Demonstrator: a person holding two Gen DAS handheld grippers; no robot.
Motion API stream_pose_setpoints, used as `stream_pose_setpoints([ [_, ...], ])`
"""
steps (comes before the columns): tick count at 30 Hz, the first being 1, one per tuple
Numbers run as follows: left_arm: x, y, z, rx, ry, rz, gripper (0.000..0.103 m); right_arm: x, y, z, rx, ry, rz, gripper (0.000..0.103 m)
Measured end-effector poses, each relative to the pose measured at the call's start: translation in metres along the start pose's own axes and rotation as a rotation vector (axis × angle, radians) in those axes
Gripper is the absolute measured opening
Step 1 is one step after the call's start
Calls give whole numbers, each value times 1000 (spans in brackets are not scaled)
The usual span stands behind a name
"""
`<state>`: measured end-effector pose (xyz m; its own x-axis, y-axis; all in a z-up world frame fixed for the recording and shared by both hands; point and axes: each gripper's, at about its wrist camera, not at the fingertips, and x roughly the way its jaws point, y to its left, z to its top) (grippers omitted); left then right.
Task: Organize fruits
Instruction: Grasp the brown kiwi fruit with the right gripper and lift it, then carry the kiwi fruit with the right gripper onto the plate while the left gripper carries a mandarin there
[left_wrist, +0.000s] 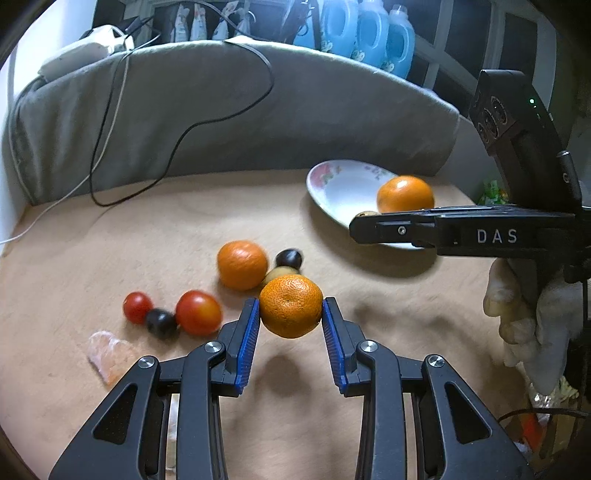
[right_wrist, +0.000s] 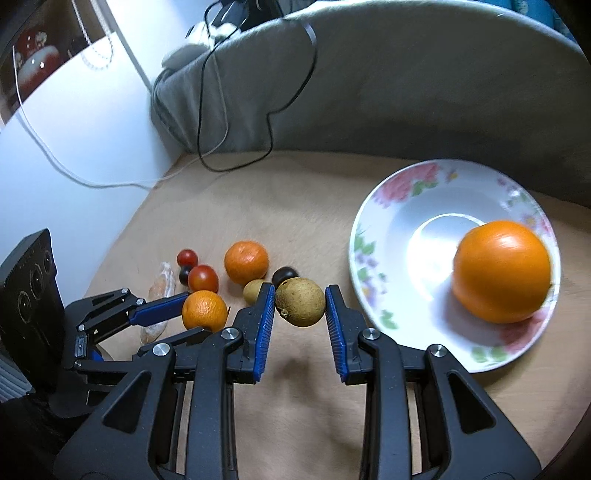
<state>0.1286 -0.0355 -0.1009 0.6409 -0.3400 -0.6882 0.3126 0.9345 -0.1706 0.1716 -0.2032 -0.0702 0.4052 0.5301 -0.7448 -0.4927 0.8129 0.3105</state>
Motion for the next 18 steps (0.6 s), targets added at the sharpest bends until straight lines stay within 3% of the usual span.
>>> stream_pose_setpoints([
  [10, 6, -20, 19, -2, -33, -64, 33, -33, -38, 19, 48, -82, -50, 29],
  [18, 20, -39, 36, 18, -48, -91, 33, -31, -60, 36, 77, -106, -80, 29],
])
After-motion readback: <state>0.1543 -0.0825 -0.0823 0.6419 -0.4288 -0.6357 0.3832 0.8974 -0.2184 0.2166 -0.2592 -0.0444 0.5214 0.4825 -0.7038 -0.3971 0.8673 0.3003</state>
